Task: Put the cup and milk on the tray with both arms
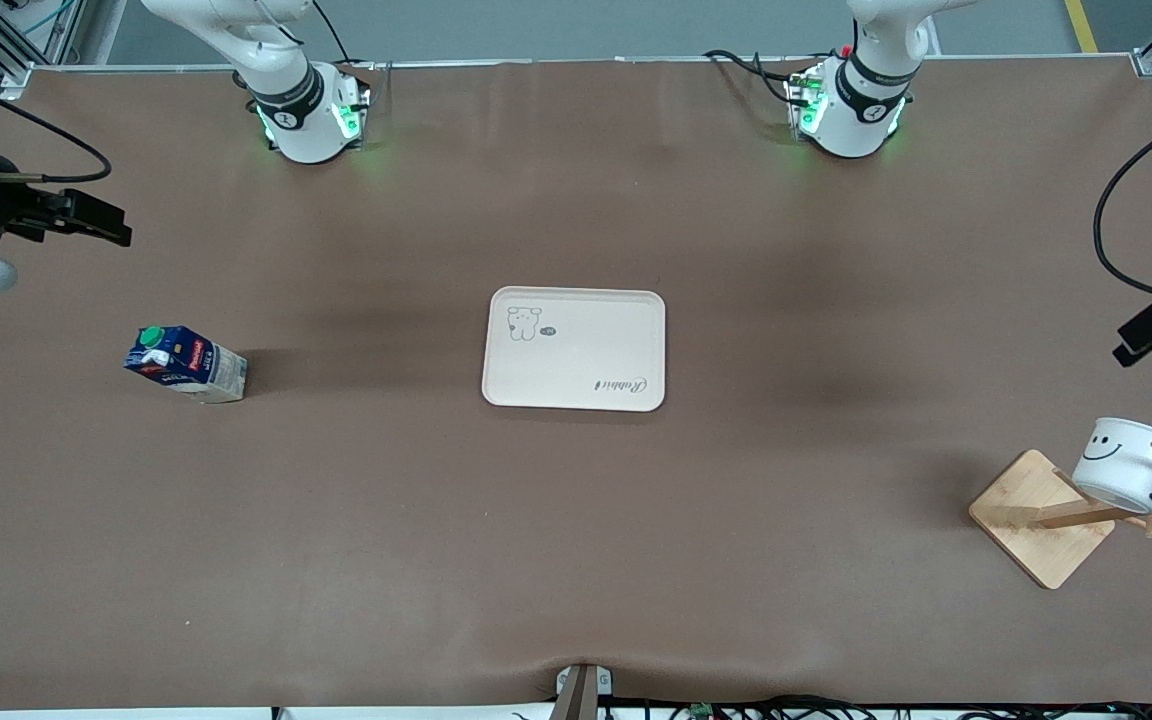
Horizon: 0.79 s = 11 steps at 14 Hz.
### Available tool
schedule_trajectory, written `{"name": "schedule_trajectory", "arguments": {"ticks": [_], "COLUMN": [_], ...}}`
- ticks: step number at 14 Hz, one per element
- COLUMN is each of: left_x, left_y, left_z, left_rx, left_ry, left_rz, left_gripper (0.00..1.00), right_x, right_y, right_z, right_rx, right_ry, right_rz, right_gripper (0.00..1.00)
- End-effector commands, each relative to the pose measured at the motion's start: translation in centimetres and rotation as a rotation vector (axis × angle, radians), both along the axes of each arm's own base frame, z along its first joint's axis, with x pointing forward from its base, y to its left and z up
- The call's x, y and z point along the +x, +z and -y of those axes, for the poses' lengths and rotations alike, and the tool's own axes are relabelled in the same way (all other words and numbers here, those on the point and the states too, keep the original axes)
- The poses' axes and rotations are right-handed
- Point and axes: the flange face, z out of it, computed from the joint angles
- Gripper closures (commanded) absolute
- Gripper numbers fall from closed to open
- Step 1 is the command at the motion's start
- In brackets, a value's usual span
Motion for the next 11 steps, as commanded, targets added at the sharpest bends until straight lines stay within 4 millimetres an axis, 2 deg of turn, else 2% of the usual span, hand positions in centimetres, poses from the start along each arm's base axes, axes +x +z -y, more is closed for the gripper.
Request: {"name": "schedule_trajectory", "arguments": {"ticks": [1,4,8,11], "left_x": [0.1,0.6,2.2,2.4], "left_y": [-2.1,-4.6,-6.9,-8.1], "left_z": [-1.0,-1.9,-1.4,-1.6], "left_rx": [-0.051,-0.043,-0.039,-0.038], "left_ry": [0.054,0.072,0.061,0.058], "left_rz": [0.066,0.124,0.182,0.18], "left_gripper": [0.0,0.0,0.0,0.0], "right_x": [0.0,-0.1,-0.1,-0.1], "right_y": [0.6,0.4,0.2,0.3], "right_z": [0.1,0.3,0.4,0.0], "right_rx": [-0.004,-0.002,0.001,0.005], "right_ry": [-0.014,-0.017,-0.019,-0.015], "right_rz": [0.003,-0.002,-0.007,-0.004], "right_gripper": [0.0,0.0,0.0,0.0]}}
